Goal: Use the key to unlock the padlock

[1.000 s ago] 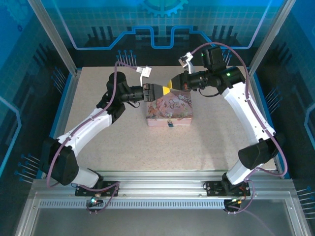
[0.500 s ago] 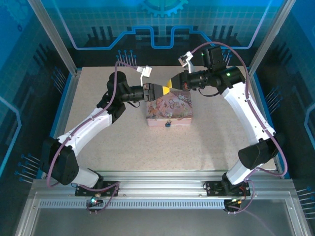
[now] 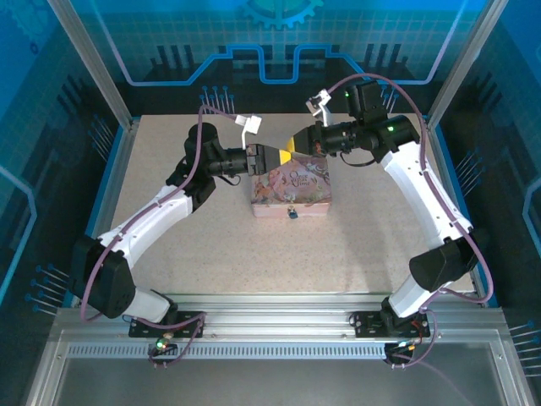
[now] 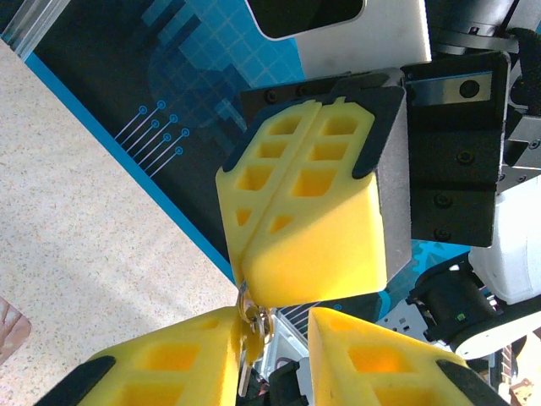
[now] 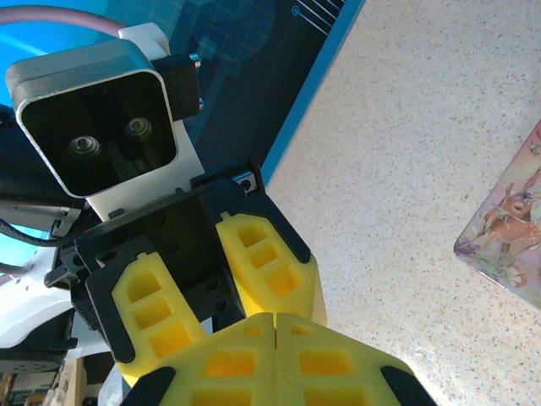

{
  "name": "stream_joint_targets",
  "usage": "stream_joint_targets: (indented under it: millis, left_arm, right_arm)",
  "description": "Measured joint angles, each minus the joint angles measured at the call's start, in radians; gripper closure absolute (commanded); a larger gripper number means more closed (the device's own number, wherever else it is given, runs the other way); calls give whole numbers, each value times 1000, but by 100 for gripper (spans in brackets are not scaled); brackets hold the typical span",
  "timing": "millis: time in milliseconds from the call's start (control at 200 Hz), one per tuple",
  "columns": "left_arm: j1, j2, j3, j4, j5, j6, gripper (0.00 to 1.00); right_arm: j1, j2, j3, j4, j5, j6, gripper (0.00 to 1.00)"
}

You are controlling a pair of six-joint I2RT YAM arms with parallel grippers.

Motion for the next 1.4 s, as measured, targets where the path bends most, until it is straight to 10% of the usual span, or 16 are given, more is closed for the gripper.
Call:
stream_joint_targets:
  millis: [961, 1401]
  left_arm:
    - [-10, -2, 0, -24, -1, 23, 100]
    - [-15, -14, 89, -310, -16, 162, 100]
  right_arm:
    - [-26, -66, -80, 74, -7, 49, 100]
    - [-49, -160, -267, 198, -33, 56, 95]
